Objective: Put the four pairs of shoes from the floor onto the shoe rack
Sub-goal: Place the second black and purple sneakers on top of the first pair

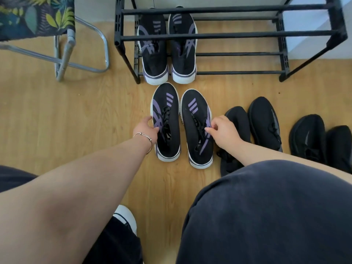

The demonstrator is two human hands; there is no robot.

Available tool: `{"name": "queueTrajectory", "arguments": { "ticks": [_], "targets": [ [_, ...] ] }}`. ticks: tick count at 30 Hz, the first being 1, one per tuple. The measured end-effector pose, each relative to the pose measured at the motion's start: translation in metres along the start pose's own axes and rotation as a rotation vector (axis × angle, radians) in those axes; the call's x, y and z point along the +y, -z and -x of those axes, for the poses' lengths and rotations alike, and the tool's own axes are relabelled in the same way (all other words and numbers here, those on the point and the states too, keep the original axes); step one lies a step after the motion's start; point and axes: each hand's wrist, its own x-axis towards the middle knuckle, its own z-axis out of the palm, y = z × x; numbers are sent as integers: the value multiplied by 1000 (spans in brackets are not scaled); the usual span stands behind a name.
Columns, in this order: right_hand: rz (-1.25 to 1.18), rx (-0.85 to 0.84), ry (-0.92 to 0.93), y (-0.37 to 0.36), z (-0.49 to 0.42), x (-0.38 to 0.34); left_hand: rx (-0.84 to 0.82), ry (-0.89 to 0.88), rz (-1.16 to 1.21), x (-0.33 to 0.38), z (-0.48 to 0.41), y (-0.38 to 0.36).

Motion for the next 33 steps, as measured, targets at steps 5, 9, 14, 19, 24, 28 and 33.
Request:
{"name": "queueTrajectory", "arguments": {
  "ticks": [5, 9, 14, 19, 24, 28, 33],
  "targets": [
    [-89, -53, -105, 3, -7, 3, -46, 3, 12, 5, 4, 3],
    [-160, -120, -190, 0, -5, -1, -81, 17, 26, 3, 8, 4],
    [-329, -191, -319, -3, 1, -2, -105, 69, 50, -11, 9, -1],
    [-375, -241, -429, -16, 8, 9, -146, 131, 134, -39, 9, -11],
    [-509, -351, -451, -19, 14, 14, -184, 154, 214, -29, 18, -5],
    [-579, -380, -425, -6, 20, 16, -227, 170, 272, -24, 27, 1],
    [-504, -369, -402, 11, 33, 18, -268, 156, 288, -10, 41, 6]
  ]
}}
